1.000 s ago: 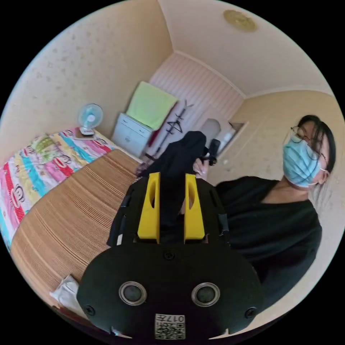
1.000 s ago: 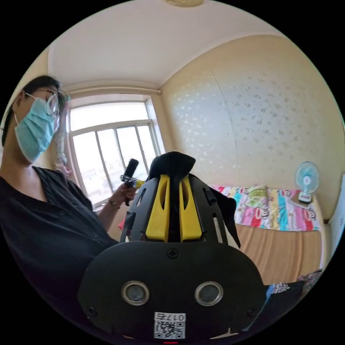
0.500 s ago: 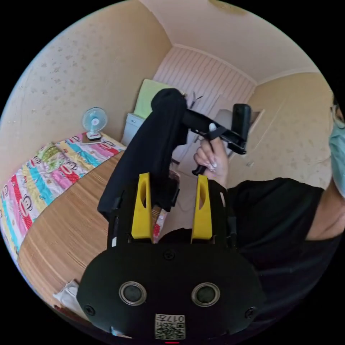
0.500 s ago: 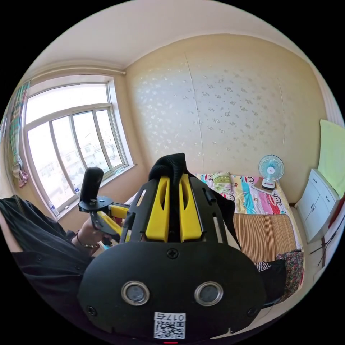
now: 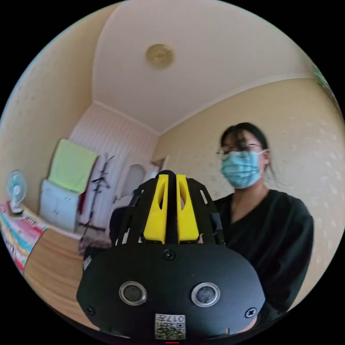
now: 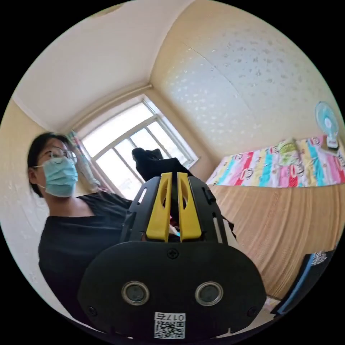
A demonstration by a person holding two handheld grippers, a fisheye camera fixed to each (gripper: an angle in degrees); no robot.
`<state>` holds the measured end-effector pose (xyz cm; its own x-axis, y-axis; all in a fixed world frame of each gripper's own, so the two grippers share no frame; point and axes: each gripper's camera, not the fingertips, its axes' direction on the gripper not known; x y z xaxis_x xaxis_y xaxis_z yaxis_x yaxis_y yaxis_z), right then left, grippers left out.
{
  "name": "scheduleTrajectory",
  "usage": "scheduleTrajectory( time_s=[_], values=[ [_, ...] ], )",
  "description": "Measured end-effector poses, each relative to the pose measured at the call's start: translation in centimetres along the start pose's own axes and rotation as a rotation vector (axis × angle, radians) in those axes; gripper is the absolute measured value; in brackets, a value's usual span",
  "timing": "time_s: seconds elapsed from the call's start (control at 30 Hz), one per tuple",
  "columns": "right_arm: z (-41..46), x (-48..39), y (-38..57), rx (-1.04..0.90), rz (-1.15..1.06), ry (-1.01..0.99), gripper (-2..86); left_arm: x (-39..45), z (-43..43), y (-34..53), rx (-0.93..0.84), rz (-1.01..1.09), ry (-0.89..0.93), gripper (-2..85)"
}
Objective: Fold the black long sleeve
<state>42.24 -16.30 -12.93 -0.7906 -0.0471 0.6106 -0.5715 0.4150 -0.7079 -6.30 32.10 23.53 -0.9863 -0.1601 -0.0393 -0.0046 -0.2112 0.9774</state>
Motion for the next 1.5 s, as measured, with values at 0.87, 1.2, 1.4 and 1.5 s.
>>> scheduleTrajectory(
  time_s=[0.87,1.2,1.4,1.5],
  values=[
    [-3.5,9.4,7.8,-0.406,-0.034,-0.405,16.6,10.6,-14.0,-4.4,0.418,0.352,0.719,4.2],
    [-1.5,10.2,5.6,-0.576,0.009,-0.475,4.1,14.7,-22.1,-4.2,0.409,0.374,0.397,4.2],
    [-18.8,6.4,0.7,-0.112,-0.123,-0.236,3.2,23.1,-24.7,-3.7,0.132,0.122,-0.387,4.2],
    [-22.4,4.0,-1.0,-0.120,-0.095,-0.040,3.2,26.1,-21.8,-2.8,-0.065,0.068,-0.646,4.2]
  ],
)
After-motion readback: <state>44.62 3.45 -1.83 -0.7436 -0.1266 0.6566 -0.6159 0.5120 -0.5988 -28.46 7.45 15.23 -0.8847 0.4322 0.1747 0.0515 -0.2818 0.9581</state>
